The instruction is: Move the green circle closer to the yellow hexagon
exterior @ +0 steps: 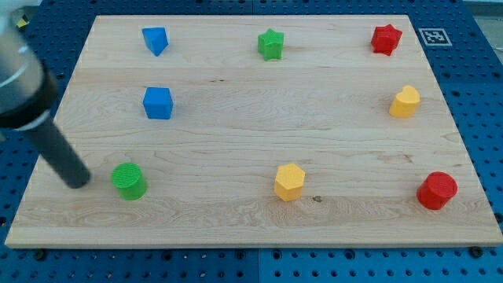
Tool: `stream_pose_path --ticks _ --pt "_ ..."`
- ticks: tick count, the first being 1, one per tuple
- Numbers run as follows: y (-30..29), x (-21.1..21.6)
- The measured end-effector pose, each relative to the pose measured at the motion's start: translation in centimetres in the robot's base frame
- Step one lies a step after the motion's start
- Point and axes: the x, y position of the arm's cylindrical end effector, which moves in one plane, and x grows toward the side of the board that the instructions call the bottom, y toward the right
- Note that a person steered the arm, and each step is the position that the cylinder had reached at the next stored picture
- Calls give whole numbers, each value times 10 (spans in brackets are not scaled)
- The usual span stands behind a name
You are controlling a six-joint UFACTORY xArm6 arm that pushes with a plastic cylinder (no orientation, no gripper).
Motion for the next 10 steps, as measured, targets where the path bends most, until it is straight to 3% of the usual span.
stream_pose_path --ticks 1,2,4,7,10 --pt "72 -1" --pt "96 -4" --pt "50 3" --pt "154 18" --pt "154 47"
